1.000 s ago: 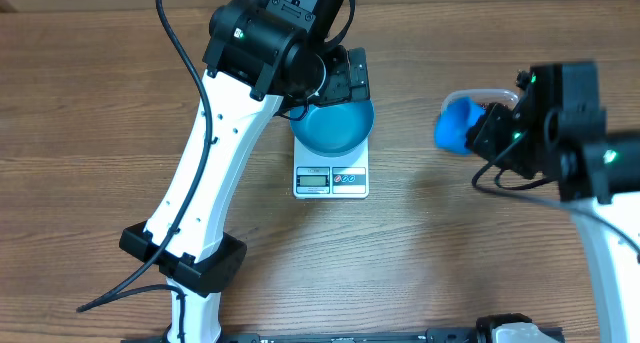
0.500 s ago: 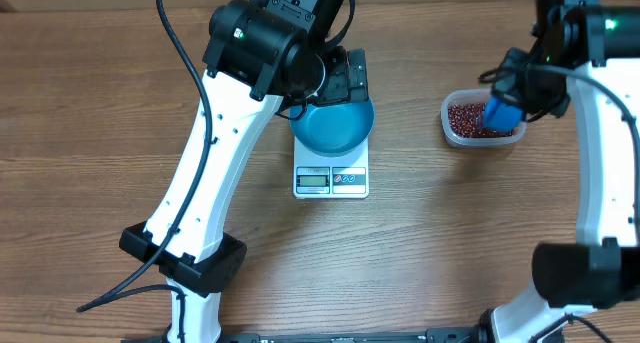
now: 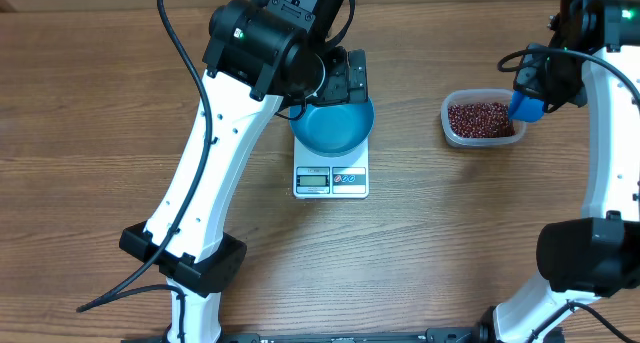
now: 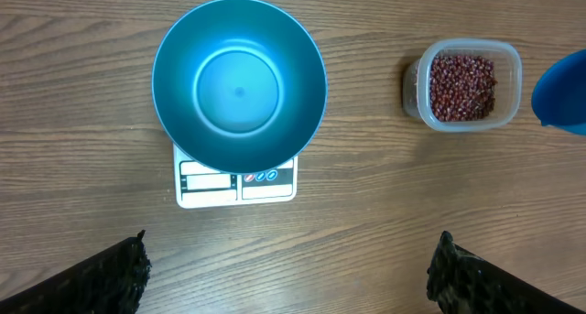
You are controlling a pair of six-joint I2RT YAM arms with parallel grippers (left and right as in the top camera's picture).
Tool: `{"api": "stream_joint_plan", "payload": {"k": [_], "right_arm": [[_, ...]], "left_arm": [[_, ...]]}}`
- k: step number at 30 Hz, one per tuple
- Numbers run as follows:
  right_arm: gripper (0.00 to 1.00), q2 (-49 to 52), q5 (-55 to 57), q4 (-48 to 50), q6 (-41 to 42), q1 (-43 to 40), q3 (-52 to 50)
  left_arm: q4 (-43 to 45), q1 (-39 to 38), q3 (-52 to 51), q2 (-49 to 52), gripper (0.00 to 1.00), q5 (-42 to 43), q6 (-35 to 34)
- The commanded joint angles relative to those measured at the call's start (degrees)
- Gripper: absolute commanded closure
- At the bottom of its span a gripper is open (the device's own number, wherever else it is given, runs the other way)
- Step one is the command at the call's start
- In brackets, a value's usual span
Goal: Scoop item into bowl and weigh 150g on scale
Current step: 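Lower the scoop with the right gripper into the tub of red beans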
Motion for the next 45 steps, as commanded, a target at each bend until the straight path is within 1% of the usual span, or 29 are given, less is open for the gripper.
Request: {"api": "stream_joint_plan", "payload": {"k": [1,10,18,25,33,36,45], "right_arm": [[0.96,2.1,1.0,0.6,-1.4,0.2,2.0],[0.96,3.9,1.0,2.1,-4.5,0.3,2.0],[0.96,5.2,1.0,2.1,-4.5,0.4,1.9],[0.96,7.3,1.2,2.8,-4.5,3.0,1.9],[0.96,8.5,8.4,2.9,-4.2,7.8,1.8],[0.96,9.2,12.4,1.9,-2.7,9.3,1.8],[0.96,10.1,15.9,-0.8,-0.7,10.0,1.8]], "left_arm": [[-0.1,0.2,1.2,-0.1,0.01,-0.6,1.2],[0.0,0.2,1.2,-0.1,0.01,-0.6,1.2],[0.1,0.2,1.2,0.0,0.01,-0.6,1.3],[0.1,0.2,1.2,0.0,0.00,-0.6,1.3],[0.0,0.2,1.2,0.0,0.01,-0.6,1.4],[0.0,0.2,1.2,0.0,0.00,-0.6,2.0],[0.0,0.2,1.2,0.0,0.00,-0.6,1.9]]}}
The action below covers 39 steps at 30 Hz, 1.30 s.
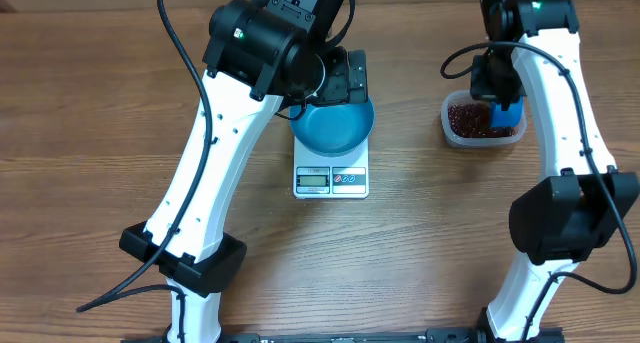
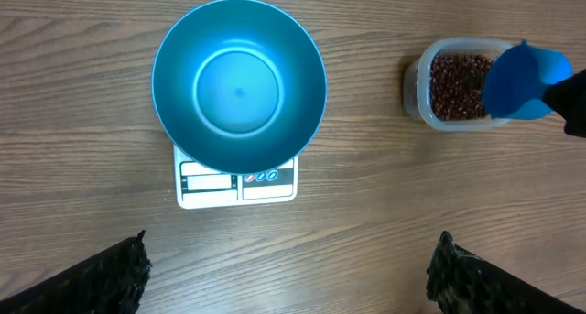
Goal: Scoop item into bowl and weigh 150g on scale
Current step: 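Lower the scoop with the right gripper into the tub of red beans, then push the scoop through the red beans with the right gripper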
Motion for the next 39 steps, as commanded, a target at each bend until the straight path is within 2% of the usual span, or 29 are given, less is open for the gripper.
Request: {"api": "stream_joint_plan", "payload": {"k": [1,20,39], "right_arm": [[0.96,0.7,3.6,-0.5,2.0,0.2,1.6],[0.96,1.9,4.0,-0.9,4.4,0.2,0.6],[0.96,2.1,4.0,3.4,5.2,0.2,-4.5]], "left_arm": [[0.0,0.2,1.2,0.0,0.01,-0.6,1.6],[-0.1,0.2,1.2,0.0,0.01,-0.4,1.6],[-0.1,0.2,1.2,0.0,0.00,-0.4,1.6]]}}
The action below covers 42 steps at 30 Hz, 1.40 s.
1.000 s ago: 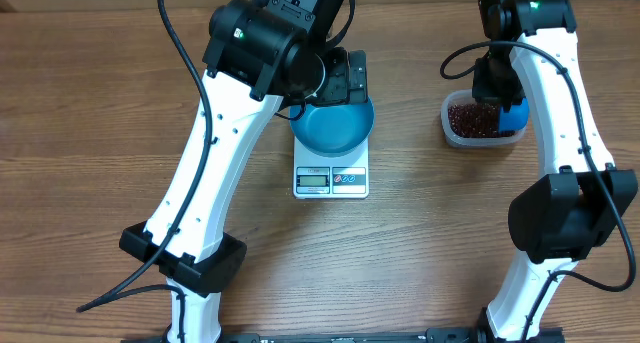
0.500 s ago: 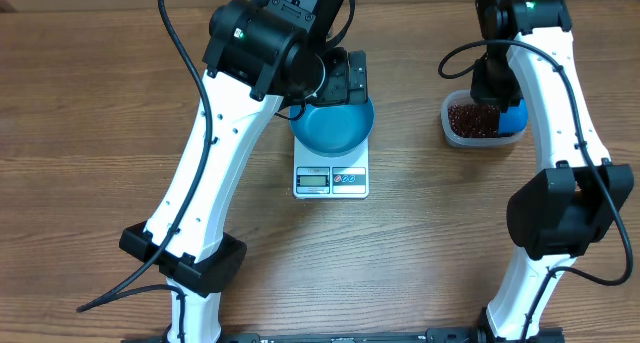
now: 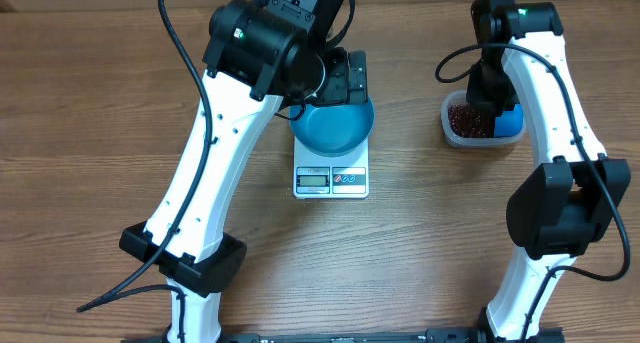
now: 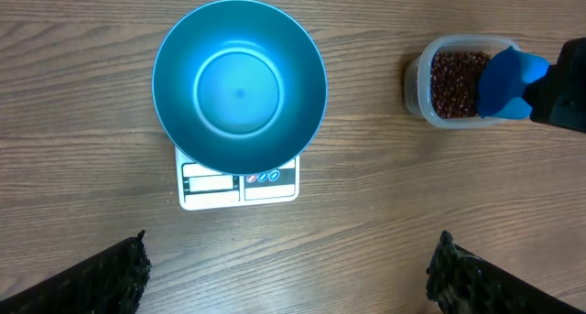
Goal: Scoop item into bowl and weigh 150g on scale
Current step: 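Push the scoop through the red beans with the right gripper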
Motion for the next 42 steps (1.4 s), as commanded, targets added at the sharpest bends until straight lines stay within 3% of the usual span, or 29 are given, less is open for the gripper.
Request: {"api": "stream_joint_plan", "payload": {"k": [1,23,42], "right_arm": [[0.96,0.3,1.1,0.3,0.8,0.2,-0.2],[0.96,4.0,0.7,0.1,-0.3,0.2,-0.2],[0.96,4.0,-6.5,-0.6,-2.3,0.2,-0.2]], "left_arm": [[-0.1,0.2,1.2,0.0,0.01,-0.4,0.7],[0.0,0.2,1.2,0.0,0.01,-0.6,0.7],[0.0,0.2,1.2,0.0,0.00,-0.5,0.7]]}}
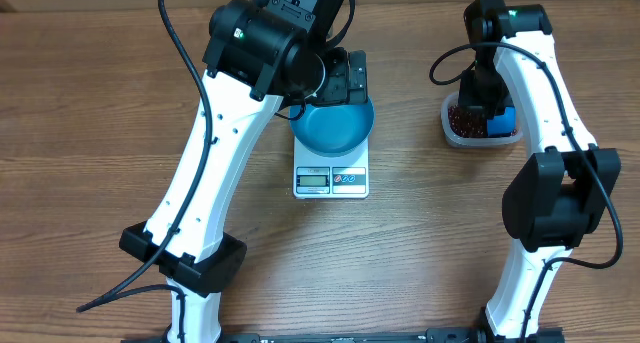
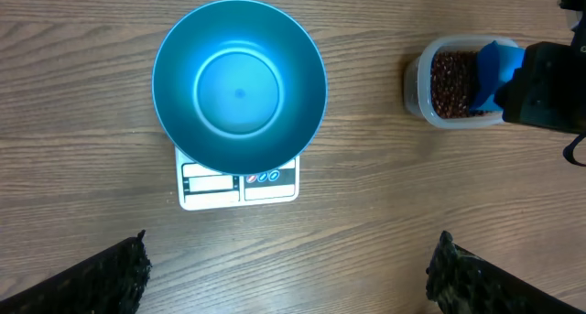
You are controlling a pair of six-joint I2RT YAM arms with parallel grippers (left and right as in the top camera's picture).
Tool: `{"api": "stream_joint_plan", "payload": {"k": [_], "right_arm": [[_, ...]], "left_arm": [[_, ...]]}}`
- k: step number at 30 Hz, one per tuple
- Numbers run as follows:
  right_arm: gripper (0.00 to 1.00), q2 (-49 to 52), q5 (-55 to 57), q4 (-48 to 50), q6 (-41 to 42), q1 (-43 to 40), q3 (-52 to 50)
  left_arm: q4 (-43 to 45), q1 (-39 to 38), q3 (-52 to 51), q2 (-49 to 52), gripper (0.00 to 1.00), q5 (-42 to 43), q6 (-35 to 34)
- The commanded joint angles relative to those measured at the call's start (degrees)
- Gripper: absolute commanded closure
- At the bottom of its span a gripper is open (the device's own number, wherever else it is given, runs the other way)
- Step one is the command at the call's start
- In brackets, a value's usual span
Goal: Scoop item into bowl and weigh 150g on scale
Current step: 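Push the scoop through the red beans with the right gripper, then tilt the blue scoop upward in the tub to fill it with beans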
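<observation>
A blue bowl [image 1: 332,126] [image 2: 239,83] stands empty on the white scale [image 1: 331,181] [image 2: 240,182]. To its right a clear container [image 1: 462,121] [image 2: 449,81] holds red beans. The blue scoop [image 1: 506,121] [image 2: 489,74] is tipped into the container's right half, among the beans. My right gripper [image 1: 488,108] [image 2: 531,83] is shut on the scoop's handle, right over the container. My left gripper [image 2: 291,252] hangs high above the table near the scale, its fingers [image 2: 110,273] far apart and nothing between them.
Bare wooden table surrounds the scale and the container. The left arm's dark wrist [image 1: 335,73] overhangs the bowl's far rim in the overhead view. A black cable [image 1: 450,58] loops beside the right arm above the container.
My right gripper has shifted a little to the left over the container, and the scoop now sits further into the beans. The left arm, bowl and scale have not moved.
My right gripper first held the blue scoop just off the container's right edge. Then the scoop hung over the beans. After that it was low at the container's right side, and now it lies deeper among the beans. The bowl has stayed empty throughout.
</observation>
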Motion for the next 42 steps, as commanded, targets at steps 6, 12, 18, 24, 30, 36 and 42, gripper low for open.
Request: {"api": "stream_joint_plan", "payload": {"k": [6,12,18,24,30,36,42], "right_arm": [[0.96,1.1,-2.6,-0.9,-0.9,-0.2,-0.2],[0.96,1.1,-5.0,-1.1,-1.7,-0.2,-0.2],[0.96,1.1,-5.5,-1.2,-1.7,-0.8,-0.2],[0.96,1.1,-9.4,-1.1,-3.1,-2.6,-0.2],[0.96,1.1,-10.9,-1.3,-3.8,-4.4,-0.2],[0.96,1.1,-13.2,-1.3,-5.8,-4.6,-0.2],[0.96,1.1,-13.2,-1.7,-5.9,-4.6,-0.2]], "left_arm": [[-0.1,0.2,1.2,0.0,0.01,-0.5,0.7],[-0.1,0.2,1.2,0.0,0.00,-0.5,0.7],[-0.1,0.2,1.2,0.0,0.01,-0.5,0.7],[-0.1,0.2,1.2,0.0,0.00,-0.4,0.7],[-0.1,0.2,1.2,0.0,0.01,-0.4,0.7],[-0.1,0.2,1.2,0.0,0.01,-0.4,0.7],[-0.1,0.2,1.2,0.0,0.00,-0.4,0.7]]}}
